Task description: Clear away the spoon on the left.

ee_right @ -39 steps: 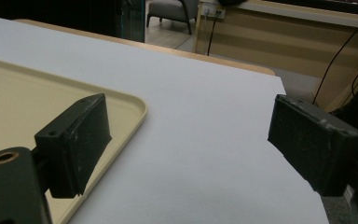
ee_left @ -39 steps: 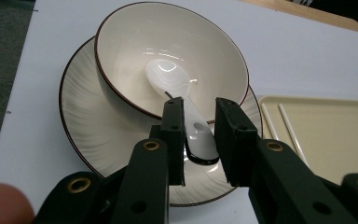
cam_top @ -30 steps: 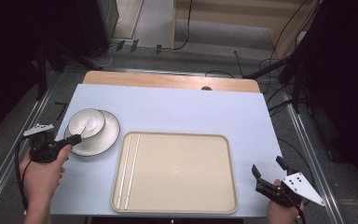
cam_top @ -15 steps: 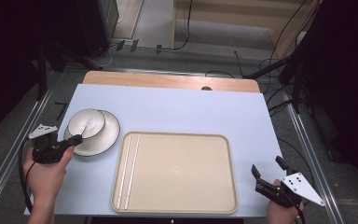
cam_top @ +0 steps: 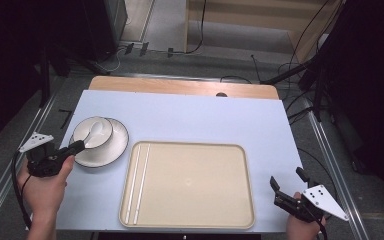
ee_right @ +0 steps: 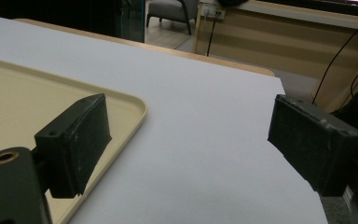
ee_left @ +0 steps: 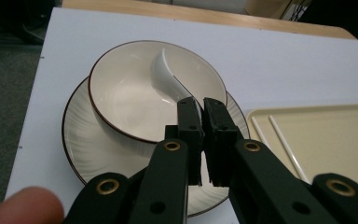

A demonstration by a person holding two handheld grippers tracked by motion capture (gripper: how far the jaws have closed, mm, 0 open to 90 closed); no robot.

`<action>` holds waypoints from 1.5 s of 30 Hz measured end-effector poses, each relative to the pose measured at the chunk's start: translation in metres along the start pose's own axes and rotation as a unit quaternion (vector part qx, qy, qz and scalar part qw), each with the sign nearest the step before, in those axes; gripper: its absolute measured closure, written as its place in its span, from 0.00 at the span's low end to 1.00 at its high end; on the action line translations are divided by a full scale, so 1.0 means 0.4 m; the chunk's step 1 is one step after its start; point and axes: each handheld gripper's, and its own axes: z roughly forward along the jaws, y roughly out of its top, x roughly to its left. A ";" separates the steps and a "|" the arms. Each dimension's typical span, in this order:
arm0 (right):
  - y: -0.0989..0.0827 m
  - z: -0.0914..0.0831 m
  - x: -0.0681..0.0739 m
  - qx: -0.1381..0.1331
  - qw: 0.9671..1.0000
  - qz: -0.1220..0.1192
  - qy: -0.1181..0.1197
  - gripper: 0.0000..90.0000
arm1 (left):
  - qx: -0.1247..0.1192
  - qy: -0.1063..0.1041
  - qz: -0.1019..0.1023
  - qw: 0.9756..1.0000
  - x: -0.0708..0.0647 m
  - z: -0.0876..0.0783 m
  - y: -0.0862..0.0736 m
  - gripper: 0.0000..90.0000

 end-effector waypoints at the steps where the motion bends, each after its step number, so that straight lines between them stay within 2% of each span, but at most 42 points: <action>1: 0.000 0.000 0.001 0.000 1.000 0.001 0.000 0.15 | -0.004 -0.001 0.001 1.000 -0.002 -0.003 0.002 0.97; 9: 0.000 0.002 0.004 -0.001 1.000 -0.002 0.004 0.15 | -0.026 -0.016 0.009 1.000 -0.029 -0.022 0.012 0.97; 15: -0.001 0.000 0.000 -0.001 1.000 0.003 0.001 0.15 | -0.033 -0.029 0.018 0.999 -0.054 -0.023 0.016 0.97; 20: 0.001 0.000 0.002 -0.002 1.000 0.002 0.001 0.15 | -0.035 -0.054 0.018 0.998 -0.070 -0.025 0.019 0.97; 28: 0.001 -0.001 0.001 -0.003 1.000 0.001 0.002 0.15 | -0.041 -0.063 0.036 0.997 -0.109 -0.029 0.022 0.97; 31: 0.001 -0.002 0.001 -0.003 1.000 0.001 0.002 0.15 | -0.041 -0.072 0.043 0.996 -0.126 -0.022 0.020 0.97; 33: 0.001 -0.001 0.001 -0.003 1.000 0.002 0.002 0.15 | -0.039 -0.088 0.042 0.995 -0.140 -0.016 0.018 0.97; 36: 0.001 -0.001 0.001 -0.002 1.000 0.001 0.001 0.15 | -0.036 -0.101 0.049 0.993 -0.166 -0.002 0.011 0.97; 45: 0.001 -0.002 0.001 -0.003 1.000 0.001 0.001 0.15 | -0.013 -0.125 0.059 0.990 -0.226 0.055 -0.025 0.97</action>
